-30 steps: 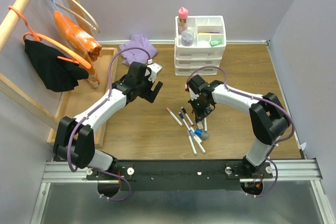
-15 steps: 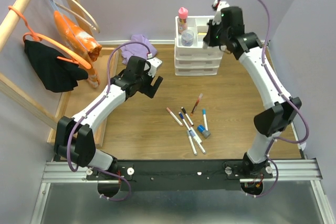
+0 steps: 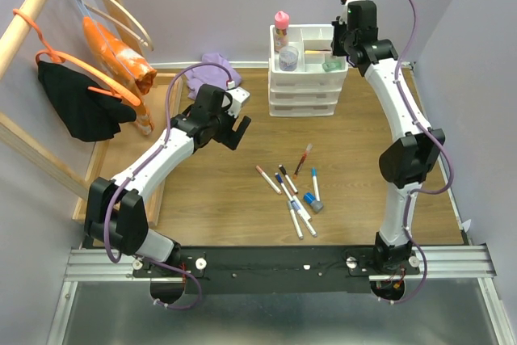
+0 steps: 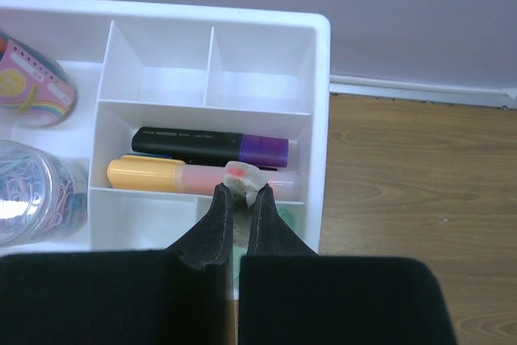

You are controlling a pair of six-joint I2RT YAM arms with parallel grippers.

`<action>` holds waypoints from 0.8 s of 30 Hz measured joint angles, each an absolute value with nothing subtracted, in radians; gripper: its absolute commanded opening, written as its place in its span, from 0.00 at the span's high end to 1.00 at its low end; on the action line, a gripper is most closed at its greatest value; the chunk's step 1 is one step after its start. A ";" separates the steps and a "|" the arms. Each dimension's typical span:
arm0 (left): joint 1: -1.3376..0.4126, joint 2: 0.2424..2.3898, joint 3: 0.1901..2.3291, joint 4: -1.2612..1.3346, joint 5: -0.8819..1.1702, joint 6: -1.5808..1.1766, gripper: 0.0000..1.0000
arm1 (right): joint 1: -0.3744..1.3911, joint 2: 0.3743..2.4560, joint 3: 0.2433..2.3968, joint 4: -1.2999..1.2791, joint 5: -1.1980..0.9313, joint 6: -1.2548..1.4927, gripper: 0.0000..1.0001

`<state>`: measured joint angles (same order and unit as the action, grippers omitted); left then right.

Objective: Sort the stationery into containers
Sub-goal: Place the stationery in the storage box.

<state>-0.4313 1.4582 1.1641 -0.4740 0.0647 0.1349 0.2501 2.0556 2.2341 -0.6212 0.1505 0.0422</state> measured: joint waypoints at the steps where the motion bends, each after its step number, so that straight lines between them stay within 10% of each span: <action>1: -0.431 1.459 1.164 -0.474 0.065 0.134 0.03 | 0.250 2.055 2.227 -0.611 0.158 0.036 0.99; 6: -0.431 1.465 1.167 -0.474 0.065 0.134 0.02 | 0.247 2.048 2.150 -0.541 0.185 0.024 0.98; 11: -0.432 1.481 1.172 -0.474 0.065 0.134 0.02 | 0.247 2.025 2.098 -0.498 0.200 0.019 0.61; 24: -0.441 1.486 1.179 -0.474 0.066 0.131 0.02 | 0.247 1.994 2.085 -0.501 0.218 0.027 0.56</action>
<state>-0.4408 1.4860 1.1790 -0.4736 0.0662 0.1310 0.2466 1.9938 2.0853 -0.5011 0.2176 0.0273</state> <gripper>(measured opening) 0.976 0.439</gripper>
